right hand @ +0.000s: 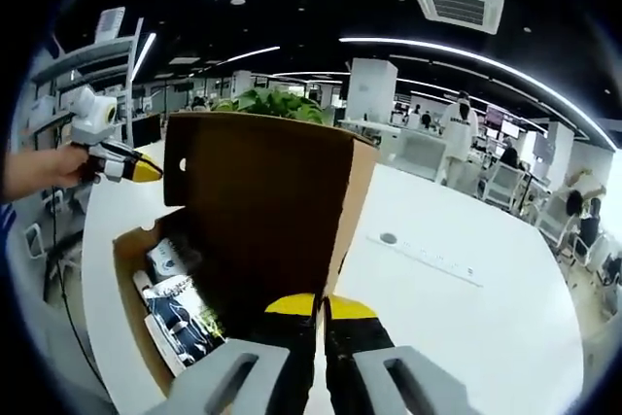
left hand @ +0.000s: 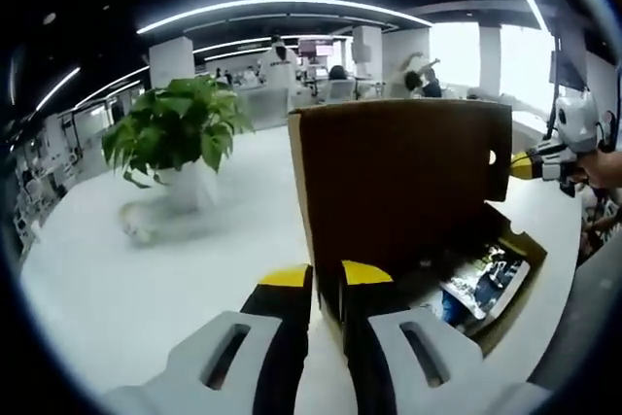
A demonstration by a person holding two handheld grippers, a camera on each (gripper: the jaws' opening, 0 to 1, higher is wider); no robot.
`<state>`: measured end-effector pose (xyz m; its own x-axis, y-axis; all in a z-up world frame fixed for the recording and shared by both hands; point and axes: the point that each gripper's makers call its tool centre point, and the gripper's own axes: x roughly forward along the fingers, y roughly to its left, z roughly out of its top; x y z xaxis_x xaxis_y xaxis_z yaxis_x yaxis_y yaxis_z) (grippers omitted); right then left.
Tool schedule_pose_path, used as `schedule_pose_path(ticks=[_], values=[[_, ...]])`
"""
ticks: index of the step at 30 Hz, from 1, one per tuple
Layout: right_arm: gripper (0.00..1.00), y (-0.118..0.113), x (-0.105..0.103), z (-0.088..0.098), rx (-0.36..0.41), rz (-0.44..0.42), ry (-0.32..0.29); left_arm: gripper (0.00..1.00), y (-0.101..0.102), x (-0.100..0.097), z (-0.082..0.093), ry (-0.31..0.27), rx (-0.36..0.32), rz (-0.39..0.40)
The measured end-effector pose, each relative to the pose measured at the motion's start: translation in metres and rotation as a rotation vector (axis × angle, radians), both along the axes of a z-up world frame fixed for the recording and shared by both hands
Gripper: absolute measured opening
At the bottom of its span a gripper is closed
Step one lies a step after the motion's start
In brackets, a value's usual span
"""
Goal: Operate the shoe box by opening the lid, removing the specified soft item, and placing it in the target area until the item is outside and the box remains undamaged.
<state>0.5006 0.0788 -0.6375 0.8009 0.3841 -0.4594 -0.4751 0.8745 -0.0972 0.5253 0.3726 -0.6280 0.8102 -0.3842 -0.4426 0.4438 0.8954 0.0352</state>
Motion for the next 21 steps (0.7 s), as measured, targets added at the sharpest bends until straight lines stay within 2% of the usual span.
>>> schedule_pose_path(ticks=[7,16,21], values=[[0.00,0.000,0.004,0.001,0.001,-0.003,0.000,0.10,0.008,0.006,-0.016,0.021,0.007,0.039],[0.00,-0.001,0.011,0.002,-0.006,-0.003,0.001,0.11,0.009,0.009,-0.034,0.066,0.011,0.046],[0.00,-0.002,0.013,0.002,-0.008,-0.002,0.001,0.10,0.007,0.012,-0.038,0.078,0.004,0.049]])
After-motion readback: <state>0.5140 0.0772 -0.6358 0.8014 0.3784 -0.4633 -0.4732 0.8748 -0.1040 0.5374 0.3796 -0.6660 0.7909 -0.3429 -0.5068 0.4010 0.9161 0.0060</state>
